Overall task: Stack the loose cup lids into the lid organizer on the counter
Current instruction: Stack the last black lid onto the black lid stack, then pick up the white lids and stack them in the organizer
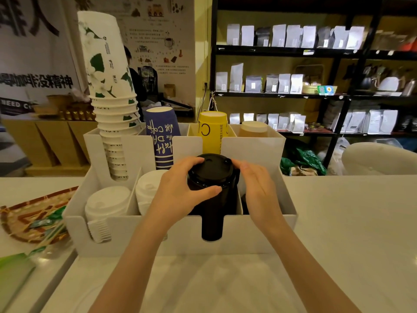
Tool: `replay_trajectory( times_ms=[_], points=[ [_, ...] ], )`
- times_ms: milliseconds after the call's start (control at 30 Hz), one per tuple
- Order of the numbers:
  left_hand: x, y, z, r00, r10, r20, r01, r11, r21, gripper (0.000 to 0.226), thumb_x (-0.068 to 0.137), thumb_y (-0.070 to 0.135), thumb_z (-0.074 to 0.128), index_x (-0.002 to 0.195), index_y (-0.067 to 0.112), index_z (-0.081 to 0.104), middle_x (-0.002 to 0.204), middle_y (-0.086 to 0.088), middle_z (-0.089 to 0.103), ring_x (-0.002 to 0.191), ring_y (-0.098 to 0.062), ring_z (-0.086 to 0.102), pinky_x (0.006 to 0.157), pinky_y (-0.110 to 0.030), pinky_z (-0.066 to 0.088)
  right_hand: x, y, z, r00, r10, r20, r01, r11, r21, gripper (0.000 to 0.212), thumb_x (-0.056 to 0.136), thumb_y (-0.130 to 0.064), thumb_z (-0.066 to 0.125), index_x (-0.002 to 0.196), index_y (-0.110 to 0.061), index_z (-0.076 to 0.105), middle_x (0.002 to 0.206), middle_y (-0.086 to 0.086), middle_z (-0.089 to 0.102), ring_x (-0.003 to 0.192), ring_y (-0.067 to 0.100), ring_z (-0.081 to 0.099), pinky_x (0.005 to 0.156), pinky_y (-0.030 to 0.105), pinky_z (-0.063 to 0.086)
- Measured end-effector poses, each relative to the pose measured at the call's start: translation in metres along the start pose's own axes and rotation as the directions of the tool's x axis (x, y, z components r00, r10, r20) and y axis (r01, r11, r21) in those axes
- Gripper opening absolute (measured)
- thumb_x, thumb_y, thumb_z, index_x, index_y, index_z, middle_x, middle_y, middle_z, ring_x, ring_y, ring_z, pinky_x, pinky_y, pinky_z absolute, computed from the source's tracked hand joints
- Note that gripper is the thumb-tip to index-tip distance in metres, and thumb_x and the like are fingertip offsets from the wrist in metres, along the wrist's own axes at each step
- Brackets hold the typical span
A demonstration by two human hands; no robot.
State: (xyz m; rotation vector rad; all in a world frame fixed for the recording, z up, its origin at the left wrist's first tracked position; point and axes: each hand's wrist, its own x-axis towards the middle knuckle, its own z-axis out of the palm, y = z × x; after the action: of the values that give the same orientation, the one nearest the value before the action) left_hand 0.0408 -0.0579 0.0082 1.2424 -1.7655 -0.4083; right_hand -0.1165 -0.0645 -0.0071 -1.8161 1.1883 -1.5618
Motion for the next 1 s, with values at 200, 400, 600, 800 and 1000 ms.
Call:
replay_trajectory(
  times_ms=[200, 400, 600, 800, 1000],
  points=[
    [-0.003, 0.001, 0.002, 0.999, 0.039, 0.018, -0.039, 0.998, 0.044, 0.063, 0.071, 0.034, 0.069, 0.127, 0.025, 0.041, 0.132, 0.007, 0.047, 0.108, 0.002, 0.036, 0.071, 0.007, 0.029, -0.001, 0.006, 0.003, 0.999, -0.032, -0.034, 0.03, 0.997, -0.064, 0.042, 0.086, -0.035, 0.029, 0.113, -0.024, 0.059, 0.096, -0.027, 0.054, 0.096, -0.02, 0.041, 0.083, -0.005, 0.028],
    [-0.009, 0.003, 0.009, 0.999, 0.021, 0.036, -0.023, 0.998, 0.056, 0.068, 0.08, 0.032, 0.059, 0.138, 0.022, 0.025, 0.15, 0.007, 0.024, 0.132, -0.004, 0.021, 0.091, -0.002, 0.013, 0.002, 0.001, -0.004, 0.999, -0.017, 0.048, 0.023, 0.99, -0.142, 0.031, 0.092, -0.02, 0.044, 0.121, -0.017, 0.054, 0.117, 0.001, 0.059, 0.107, 0.008, 0.045, 0.094, 0.02, 0.035],
    [-0.014, 0.006, 0.007, 0.987, -0.089, 0.135, 0.105, 0.988, -0.112, 0.071, 0.086, 0.025, 0.053, 0.142, 0.023, 0.009, 0.154, 0.007, 0.008, 0.137, -0.003, 0.011, 0.103, -0.013, 0.014, -0.009, -0.017, 0.009, 0.983, -0.175, -0.055, 0.154, 0.952, -0.266, 0.047, 0.086, -0.032, 0.044, 0.129, -0.016, 0.042, 0.128, 0.005, 0.053, 0.115, 0.007, 0.038, 0.092, 0.012, 0.028],
    [-0.019, 0.006, -0.04, 0.963, -0.22, 0.155, 0.257, 0.924, -0.283, 0.046, 0.09, 0.032, 0.04, 0.135, 0.032, 0.029, 0.146, 0.01, 0.032, 0.133, -0.007, 0.028, 0.103, -0.025, 0.024, -0.048, -0.022, 0.051, 0.885, -0.464, 0.04, 0.455, 0.846, -0.278, 0.04, 0.087, -0.024, 0.046, 0.124, -0.01, 0.046, 0.127, 0.009, 0.056, 0.124, 0.015, 0.037, 0.108, 0.031, 0.033],
    [-0.06, -0.008, -0.081, 0.93, -0.348, 0.121, 0.365, 0.915, -0.17, 0.042, 0.088, 0.048, 0.033, 0.125, 0.032, 0.044, 0.127, 0.009, 0.052, 0.111, -0.008, 0.052, 0.082, -0.018, 0.042, -0.099, -0.017, 0.09, 0.843, -0.291, 0.453, 0.365, 0.927, -0.083, 0.043, 0.09, -0.036, 0.034, 0.131, -0.023, 0.039, 0.135, 0.0, 0.049, 0.125, 0.005, 0.034, 0.11, 0.028, 0.029]
  ],
)
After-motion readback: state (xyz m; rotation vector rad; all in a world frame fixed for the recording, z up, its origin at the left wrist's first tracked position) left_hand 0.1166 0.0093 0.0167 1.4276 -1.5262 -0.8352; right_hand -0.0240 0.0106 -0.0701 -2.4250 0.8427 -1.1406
